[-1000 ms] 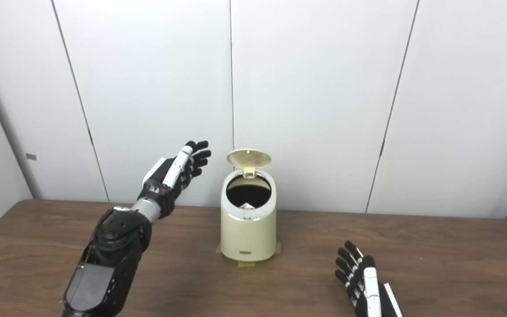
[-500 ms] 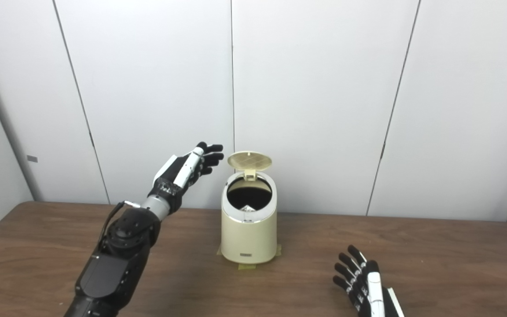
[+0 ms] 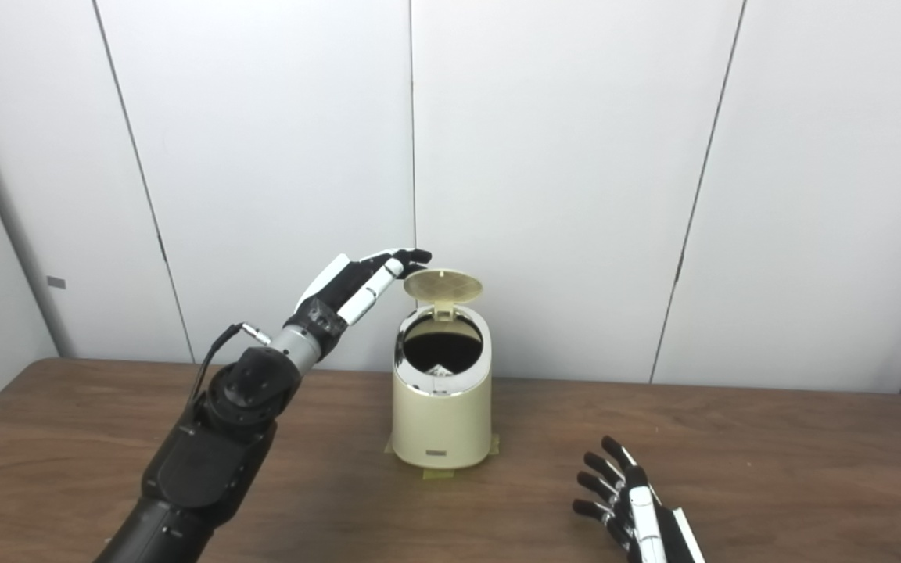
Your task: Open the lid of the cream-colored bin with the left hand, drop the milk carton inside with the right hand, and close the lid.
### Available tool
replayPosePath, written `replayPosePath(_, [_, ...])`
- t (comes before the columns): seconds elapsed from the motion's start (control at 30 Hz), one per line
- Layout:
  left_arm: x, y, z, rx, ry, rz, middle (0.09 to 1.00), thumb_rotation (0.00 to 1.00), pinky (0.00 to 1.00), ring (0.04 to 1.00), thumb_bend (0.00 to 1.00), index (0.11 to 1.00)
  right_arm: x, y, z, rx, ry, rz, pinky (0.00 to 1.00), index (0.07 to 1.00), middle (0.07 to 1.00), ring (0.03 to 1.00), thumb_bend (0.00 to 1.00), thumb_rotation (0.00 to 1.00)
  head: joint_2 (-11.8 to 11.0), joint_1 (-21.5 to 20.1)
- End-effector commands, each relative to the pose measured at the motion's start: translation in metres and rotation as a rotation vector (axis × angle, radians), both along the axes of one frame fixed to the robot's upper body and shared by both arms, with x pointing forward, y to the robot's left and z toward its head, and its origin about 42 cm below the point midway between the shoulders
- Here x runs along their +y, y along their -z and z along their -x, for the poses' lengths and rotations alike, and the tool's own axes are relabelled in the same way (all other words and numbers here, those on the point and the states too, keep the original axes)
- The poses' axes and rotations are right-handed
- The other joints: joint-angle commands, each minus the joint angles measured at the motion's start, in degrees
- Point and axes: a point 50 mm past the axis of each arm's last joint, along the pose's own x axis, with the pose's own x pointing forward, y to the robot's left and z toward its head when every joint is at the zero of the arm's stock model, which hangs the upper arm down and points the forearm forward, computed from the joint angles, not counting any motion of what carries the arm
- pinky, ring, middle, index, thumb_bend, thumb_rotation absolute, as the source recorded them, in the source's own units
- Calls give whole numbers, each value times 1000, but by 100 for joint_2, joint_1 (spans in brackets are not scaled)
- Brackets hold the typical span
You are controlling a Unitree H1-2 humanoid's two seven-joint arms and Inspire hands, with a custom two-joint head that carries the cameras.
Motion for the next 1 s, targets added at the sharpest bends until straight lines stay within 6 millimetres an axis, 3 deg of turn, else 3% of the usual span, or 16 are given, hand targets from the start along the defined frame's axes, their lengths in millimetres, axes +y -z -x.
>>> replayPosePath(0.0, [-5,-50,-4,-139,23,-34,822,999,983,915,368,843,2,10,6,5,14,-22,714,918,865,833,621,983,12,8])
replayPosePath(0.43, [-12,-55,11,-153,84,-143,847,1000,976,930,389,826,13,14,12,12,23,20,702,920,875,845,580,1000,120,0])
replayPosePath(0.67, [-10,-53,19,-161,105,-194,847,1000,948,910,351,826,17,15,14,28,33,24,685,919,874,836,572,1000,195,-10])
replayPosePath(0.97, [-6,-46,30,-244,109,-394,843,1000,843,860,451,805,16,12,15,27,42,33,679,918,868,836,591,1000,294,-2])
